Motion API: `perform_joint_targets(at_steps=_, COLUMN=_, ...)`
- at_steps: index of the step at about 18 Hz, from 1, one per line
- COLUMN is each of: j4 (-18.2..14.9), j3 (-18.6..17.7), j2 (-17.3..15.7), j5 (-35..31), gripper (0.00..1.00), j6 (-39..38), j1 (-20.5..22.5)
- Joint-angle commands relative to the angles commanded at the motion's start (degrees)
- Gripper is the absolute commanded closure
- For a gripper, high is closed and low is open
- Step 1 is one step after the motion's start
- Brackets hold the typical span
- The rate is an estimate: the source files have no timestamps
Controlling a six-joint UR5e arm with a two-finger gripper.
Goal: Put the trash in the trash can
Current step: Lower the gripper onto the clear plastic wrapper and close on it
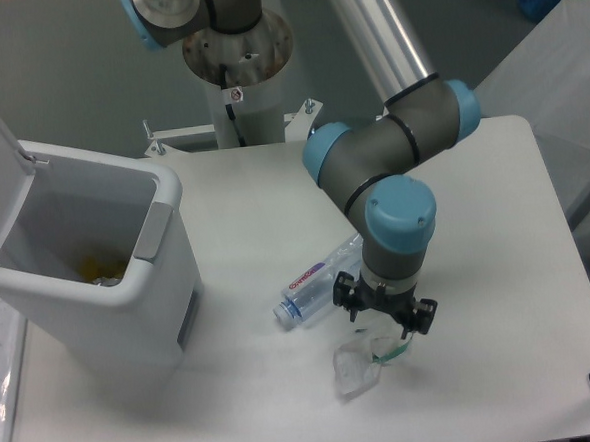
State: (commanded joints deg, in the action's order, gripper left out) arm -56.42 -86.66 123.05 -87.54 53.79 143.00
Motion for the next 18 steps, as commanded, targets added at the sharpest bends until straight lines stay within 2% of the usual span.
perform_joint_targets(at_steps=4, j4=0.00, j3=0.35, j2=-0.35, j5=0.26, gripper=1.00, j6=0.26, j1=0.53)
perform_joint_targets(at_steps=8, j4=-0.79, j3=1.14, j2=-0.88, j5=3.33, gripper=1.00, j6=0.26, j1=2.63)
perform_joint_targets(at_steps=14, j4=-0.79, j3=2.02, j2=-1.14, j5=4.65, gripper=1.00, j6=-0.44, j1=3.08)
perform_joint_targets(at_steps=16, j4=-0.79, j3=2.02, j2=-2.89, j5=6.40, gripper=1.00, j6=-1.31, j1=3.08)
perform_joint_targets(at_steps=18, j4=-0.88, j3=2.02, j2=-5.70, j5=11.05, gripper=1.00, j6=-3.94, j1=2.99)
